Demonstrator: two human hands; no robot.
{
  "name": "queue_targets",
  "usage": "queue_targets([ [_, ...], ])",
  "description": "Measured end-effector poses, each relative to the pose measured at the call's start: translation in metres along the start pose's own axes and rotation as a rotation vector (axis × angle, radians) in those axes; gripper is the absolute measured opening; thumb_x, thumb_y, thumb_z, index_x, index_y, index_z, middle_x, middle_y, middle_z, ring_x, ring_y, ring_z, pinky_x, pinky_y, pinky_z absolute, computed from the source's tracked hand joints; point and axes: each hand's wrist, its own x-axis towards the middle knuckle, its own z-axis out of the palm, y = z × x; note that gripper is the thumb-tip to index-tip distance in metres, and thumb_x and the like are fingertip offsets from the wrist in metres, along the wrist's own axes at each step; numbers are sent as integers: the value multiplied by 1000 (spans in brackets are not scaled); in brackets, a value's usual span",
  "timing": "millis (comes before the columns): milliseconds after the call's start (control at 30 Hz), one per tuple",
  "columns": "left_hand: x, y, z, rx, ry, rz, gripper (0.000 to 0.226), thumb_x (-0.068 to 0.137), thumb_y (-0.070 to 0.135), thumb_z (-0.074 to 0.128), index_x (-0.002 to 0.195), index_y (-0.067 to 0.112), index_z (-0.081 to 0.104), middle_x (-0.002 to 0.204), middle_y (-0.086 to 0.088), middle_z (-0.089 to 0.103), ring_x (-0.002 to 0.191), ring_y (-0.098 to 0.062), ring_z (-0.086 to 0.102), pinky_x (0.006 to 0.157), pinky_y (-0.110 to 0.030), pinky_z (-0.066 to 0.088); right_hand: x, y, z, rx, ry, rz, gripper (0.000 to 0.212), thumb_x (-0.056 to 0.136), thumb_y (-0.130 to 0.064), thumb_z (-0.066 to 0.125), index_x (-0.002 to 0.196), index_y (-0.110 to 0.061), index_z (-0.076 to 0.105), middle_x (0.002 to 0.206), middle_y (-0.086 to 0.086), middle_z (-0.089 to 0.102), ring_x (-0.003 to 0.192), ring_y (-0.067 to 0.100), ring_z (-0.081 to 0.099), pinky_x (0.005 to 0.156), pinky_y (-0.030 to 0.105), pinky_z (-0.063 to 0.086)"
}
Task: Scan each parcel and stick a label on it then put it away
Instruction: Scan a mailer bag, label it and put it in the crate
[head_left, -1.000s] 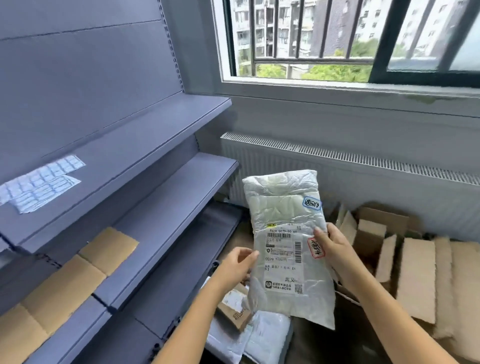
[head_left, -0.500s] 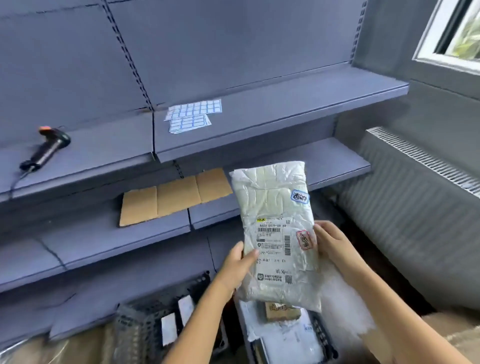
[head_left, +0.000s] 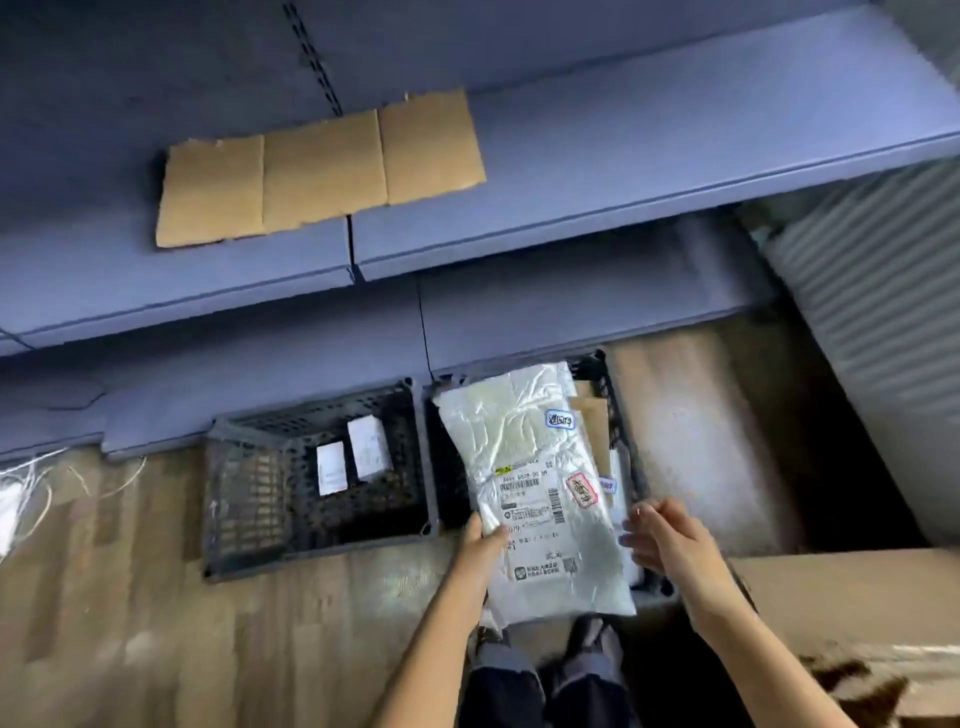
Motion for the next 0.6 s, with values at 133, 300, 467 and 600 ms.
queue_targets([
  [133,75,-64,19,33,-59,-92,44,95,20,54,137,22,41,139,-5,50,123,-28,51,105,-50,39,48,71,7,1,48,71,25,98,-11,45,74,-12,53,70,5,62,67,20,61,61,30,42],
  [300,145,-117,24,12,-41,-142,32,95,15,49,125,29,50,135,-3,54,123,-26,51,107,-52,35,99,142,17,-117,50,119,22,97,-12,46,78,-9,56,81,5,66,83,19,64,73,32,47],
  [467,188,-153,15,28,-16,-145,28,95,8,47,116,24,54,128,-5,59,119,-25,54,107,-48,37,134,192,43,-303,-31,105,16,96,-17,50,84,-12,59,92,12,62,82,19,56,80,33,46],
  [600,207,-166,15,162,49,-191,36,88,21,47,124,24,48,135,-6,52,121,-27,50,106,-40,37,153,207,67,-432,-65,17,14,94,-8,50,84,-8,60,93,5,54,91,19,53,71,22,31],
])
